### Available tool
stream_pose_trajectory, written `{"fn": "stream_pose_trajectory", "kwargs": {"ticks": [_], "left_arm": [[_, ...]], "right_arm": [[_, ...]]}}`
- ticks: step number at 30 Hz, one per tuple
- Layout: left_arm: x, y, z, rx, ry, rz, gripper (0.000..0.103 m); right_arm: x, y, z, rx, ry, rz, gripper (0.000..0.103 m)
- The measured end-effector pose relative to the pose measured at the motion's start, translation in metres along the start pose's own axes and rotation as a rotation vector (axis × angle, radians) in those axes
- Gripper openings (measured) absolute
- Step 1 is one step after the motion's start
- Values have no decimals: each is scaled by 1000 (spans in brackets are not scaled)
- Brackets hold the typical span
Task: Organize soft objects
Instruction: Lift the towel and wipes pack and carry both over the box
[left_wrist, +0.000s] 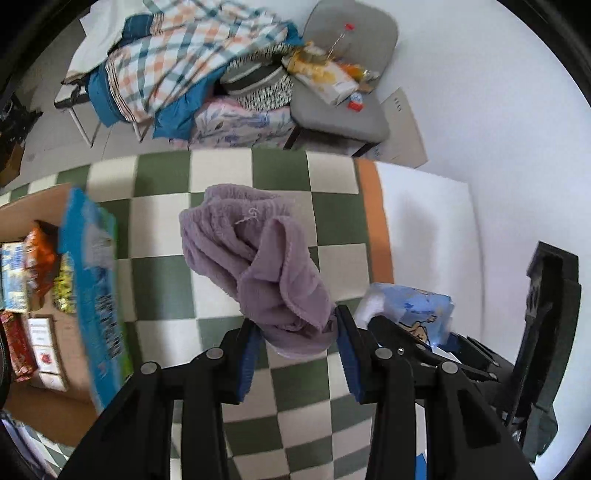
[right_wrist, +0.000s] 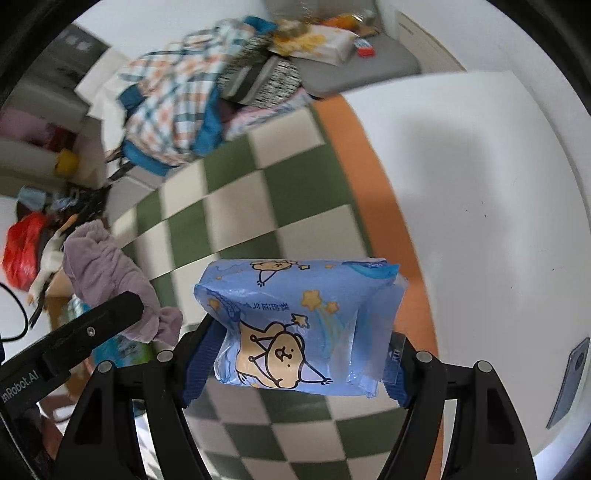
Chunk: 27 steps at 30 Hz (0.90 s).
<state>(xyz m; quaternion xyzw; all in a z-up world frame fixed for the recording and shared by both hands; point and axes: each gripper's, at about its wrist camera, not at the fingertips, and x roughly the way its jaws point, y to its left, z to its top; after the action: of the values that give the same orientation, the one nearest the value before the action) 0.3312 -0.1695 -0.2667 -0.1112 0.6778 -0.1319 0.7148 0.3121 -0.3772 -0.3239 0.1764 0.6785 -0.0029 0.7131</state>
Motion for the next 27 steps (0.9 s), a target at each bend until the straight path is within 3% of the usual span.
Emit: {"fn": "stream_pose_trajectory", "kwargs": {"ticks": [6, 14, 19, 27], "left_arm": [[-66, 56, -37, 9, -44, 32, 36], [-104, 175, -68, -114, -8, 61, 36], [-103, 223, -74, -158, 29, 46, 36], [-77, 271, -71, -198, 141, -46, 36]], "right_arm": [[-42, 59, -44, -134, 9, 90, 78], [-38, 198, -99, -428, 107, 180, 78], [-19, 274, -124, -654, 182, 109, 78], [23, 347, -145, -983, 284, -42, 78]]}}
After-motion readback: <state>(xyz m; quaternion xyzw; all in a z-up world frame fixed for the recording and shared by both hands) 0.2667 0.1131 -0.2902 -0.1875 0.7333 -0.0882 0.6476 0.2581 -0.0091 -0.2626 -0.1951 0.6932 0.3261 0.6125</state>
